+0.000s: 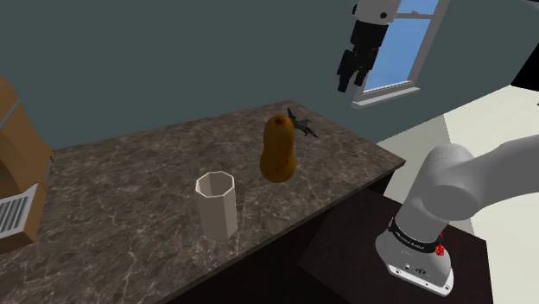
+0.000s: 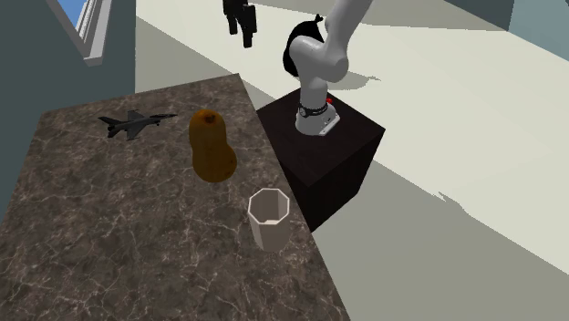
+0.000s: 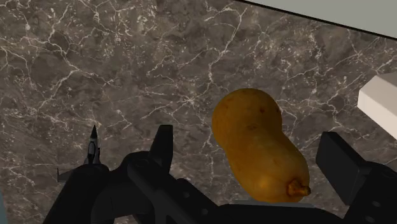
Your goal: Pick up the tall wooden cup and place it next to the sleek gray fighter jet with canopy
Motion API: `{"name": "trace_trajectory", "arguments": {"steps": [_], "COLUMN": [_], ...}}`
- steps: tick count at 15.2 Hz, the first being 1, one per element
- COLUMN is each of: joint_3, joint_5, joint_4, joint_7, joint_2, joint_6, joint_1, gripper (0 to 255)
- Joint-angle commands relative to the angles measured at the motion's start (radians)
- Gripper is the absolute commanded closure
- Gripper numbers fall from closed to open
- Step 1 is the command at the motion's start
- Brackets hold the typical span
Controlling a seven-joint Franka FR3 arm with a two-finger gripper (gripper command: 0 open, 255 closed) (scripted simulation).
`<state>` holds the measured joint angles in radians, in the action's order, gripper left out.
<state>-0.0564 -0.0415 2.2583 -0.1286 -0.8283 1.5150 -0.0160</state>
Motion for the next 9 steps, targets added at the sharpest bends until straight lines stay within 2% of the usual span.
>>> {"name": "trace_trajectory", "arguments": {"steps": [1, 9], "joint_3": [0.000, 0.134], "joint_5": [0.000, 0.077], "joint_4": [0.000, 0.059], "joint_7": [0.000, -0.144], "joint_2": [0.000, 0.126], "joint_6": [0.000, 0.167], "joint_1": [0.000, -0.040], "gripper": [0, 0]}}
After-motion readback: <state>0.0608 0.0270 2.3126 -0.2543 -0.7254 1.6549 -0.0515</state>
